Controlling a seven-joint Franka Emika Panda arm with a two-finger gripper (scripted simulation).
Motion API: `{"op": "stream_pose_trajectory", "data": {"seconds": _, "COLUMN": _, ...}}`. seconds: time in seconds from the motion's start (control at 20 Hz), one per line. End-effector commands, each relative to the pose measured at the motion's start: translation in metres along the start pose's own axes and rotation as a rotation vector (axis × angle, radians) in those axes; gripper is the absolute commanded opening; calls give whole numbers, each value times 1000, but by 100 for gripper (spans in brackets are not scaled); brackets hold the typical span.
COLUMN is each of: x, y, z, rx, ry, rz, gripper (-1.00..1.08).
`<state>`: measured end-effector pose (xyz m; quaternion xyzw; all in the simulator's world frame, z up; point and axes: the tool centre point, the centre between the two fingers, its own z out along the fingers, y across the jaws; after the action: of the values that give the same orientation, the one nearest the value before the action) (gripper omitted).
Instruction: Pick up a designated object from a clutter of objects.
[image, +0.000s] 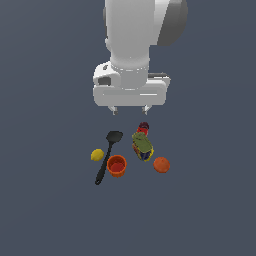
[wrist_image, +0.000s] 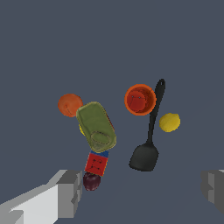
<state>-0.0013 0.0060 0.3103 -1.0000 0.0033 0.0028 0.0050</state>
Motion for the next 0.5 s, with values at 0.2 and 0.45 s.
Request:
{"op": "stream_pose_trajectory", "data": {"seconds": 0.2, "x": 4, "y": -2, "z": -8, "rx": 9, "ry": 22, "rz": 9, "gripper": 100}}
{"op": "stream_pose_trajectory", "data": {"seconds": 0.45, "x": 10, "y": -5, "z": -24, "rx": 24, "ry": 56, "rz": 29, "gripper": 100}}
